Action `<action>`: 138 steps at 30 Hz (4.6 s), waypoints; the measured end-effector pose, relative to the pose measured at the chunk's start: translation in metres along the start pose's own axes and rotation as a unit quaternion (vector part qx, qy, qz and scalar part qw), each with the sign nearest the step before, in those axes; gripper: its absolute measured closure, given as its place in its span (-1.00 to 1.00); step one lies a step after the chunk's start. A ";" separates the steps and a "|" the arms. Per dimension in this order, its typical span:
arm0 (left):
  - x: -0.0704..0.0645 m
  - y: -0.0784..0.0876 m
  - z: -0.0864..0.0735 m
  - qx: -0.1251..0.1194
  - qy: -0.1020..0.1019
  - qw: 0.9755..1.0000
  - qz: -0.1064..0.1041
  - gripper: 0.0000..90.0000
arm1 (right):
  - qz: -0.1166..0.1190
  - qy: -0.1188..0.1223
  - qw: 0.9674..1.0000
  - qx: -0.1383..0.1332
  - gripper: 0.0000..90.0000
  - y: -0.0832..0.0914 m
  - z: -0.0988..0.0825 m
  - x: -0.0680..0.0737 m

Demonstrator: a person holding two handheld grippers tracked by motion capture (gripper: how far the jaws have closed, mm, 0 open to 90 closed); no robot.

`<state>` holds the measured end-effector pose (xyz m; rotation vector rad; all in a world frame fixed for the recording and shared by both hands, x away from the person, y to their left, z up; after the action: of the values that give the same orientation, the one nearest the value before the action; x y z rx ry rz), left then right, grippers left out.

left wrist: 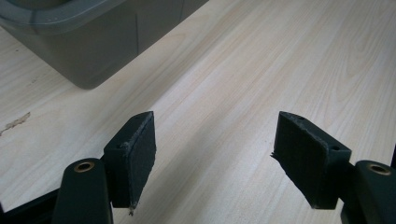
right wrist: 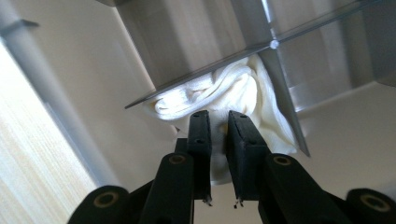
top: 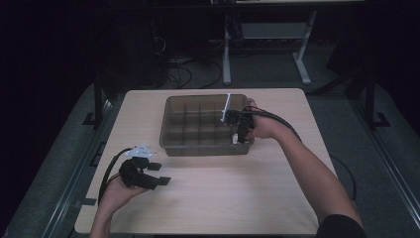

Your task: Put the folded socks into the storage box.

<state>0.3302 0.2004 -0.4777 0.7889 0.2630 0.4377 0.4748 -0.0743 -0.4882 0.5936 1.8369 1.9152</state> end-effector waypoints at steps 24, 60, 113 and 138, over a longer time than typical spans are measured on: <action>0.000 -0.001 0.000 0.000 -0.001 1.000 -0.002 -0.36 | 0.016 -0.024 0.999 -0.045 0.67 0.017 -0.004 -0.002; -0.005 -0.003 0.002 -0.001 -0.007 1.000 -0.012 -0.38 | 0.013 -0.040 0.993 -0.111 0.60 0.061 -0.020 0.001; -0.008 -0.005 0.001 0.006 -0.008 1.000 -0.016 -0.39 | 0.023 -0.086 0.982 -0.164 0.55 0.098 -0.090 0.001; -0.009 -0.006 0.002 0.006 -0.007 1.000 -0.016 -0.40 | 0.046 -0.109 0.978 -0.174 0.51 0.077 -0.117 0.002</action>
<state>0.3243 0.1915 -0.4801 0.7987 0.2659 0.4010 0.4058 -0.1726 -0.4151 0.7434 1.3215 2.0737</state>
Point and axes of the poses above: each handheld gripper's, and its own axes: y roughly backward along the jaws, z roughly out of its top, x roughly to its left, the point moved 9 cm from there along -y, roughly forward along the jaws, and after that the axes turned 11 degrees about -y, right-handed, at the moved point
